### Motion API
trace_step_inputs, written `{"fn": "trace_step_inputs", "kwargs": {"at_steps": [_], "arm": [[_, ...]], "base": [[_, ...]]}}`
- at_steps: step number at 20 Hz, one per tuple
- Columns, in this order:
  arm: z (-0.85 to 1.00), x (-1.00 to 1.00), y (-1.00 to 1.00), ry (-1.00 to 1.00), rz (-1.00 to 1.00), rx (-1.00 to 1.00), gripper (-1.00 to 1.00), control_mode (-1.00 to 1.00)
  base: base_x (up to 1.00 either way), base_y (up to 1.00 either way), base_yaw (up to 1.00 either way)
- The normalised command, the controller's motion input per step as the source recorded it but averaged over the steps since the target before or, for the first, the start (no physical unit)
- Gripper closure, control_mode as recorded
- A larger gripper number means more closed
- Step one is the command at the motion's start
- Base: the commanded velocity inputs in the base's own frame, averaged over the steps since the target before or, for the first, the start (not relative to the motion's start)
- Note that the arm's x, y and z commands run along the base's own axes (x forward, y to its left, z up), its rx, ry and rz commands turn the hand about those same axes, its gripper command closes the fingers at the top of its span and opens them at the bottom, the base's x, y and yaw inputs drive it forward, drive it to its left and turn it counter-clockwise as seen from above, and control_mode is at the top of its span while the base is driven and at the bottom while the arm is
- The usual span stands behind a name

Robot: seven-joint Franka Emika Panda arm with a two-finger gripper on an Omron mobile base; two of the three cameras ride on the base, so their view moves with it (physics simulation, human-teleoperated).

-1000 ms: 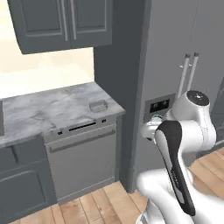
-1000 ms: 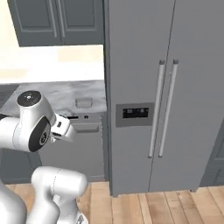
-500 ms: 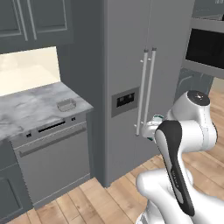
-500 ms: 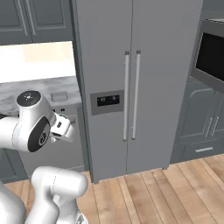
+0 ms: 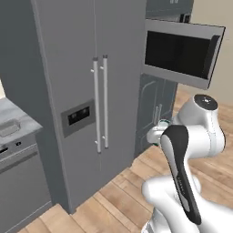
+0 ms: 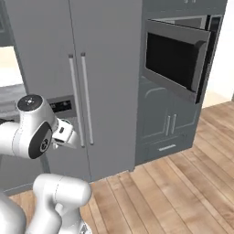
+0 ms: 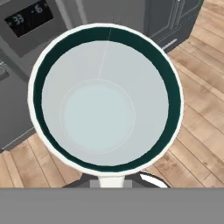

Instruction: Pick the mug from the counter and place it inside the microwave. Then close the microwave.

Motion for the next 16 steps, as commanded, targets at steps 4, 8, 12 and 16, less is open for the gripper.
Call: {"fn": "trace_step_inputs", "kwargs": {"at_steps": [4,8,12,16], "arm": [[0.00,0.00,0.00,0.00,0.00,0.00,1.00,1.00],[0.00,0.00,0.00,0.00,0.00,0.00,1.00,1.00],[0.00,0.00,0.00,0.00,0.00,0.00,1.00,1.00],[0.00,0.00,0.00,0.00,0.00,0.00,1.00,1.00]], "base": [[0.08,-1.00,-0.29],[0.20,-1.00,-0.37],[0.17,-1.00,-0.41],[0.16,-1.00,-0.41]]}}
